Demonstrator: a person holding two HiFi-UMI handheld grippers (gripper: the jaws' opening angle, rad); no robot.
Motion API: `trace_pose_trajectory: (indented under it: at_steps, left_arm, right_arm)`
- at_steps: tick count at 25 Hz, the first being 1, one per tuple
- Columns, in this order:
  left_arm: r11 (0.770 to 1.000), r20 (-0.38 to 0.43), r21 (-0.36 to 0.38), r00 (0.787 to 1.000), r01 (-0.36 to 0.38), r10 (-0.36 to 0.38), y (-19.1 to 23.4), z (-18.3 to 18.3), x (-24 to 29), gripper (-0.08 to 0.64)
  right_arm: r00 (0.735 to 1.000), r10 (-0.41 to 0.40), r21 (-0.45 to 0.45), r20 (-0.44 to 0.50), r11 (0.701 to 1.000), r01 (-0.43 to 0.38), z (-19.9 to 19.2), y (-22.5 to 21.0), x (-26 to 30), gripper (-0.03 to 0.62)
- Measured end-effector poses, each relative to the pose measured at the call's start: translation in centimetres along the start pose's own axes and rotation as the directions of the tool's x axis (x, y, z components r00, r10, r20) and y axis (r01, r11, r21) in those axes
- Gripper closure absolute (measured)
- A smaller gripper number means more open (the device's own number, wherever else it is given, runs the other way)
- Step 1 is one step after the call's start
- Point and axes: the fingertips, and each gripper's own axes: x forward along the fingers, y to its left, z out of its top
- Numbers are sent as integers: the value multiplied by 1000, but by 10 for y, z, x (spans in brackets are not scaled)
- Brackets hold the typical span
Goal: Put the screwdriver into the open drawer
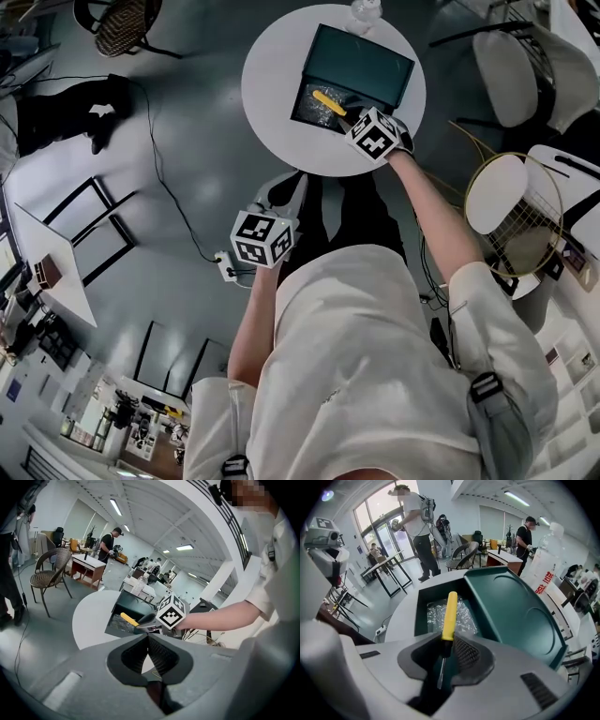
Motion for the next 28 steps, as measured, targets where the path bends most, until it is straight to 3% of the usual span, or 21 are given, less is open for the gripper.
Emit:
trace_pose_trajectory:
  at_steps: [4, 28]
  left_arm:
    - [1000, -8, -17, 1000, 1, -1, 2, -5, -1, 548]
    - [999, -12, -21, 999, -32, 32, 12, -15, -13, 548]
  right_arm:
    - [999, -11, 1, -43, 1000, 11, -5, -3, 15, 508]
    - [997, -58, 19, -55, 998, 59, -10, -7, 23, 486]
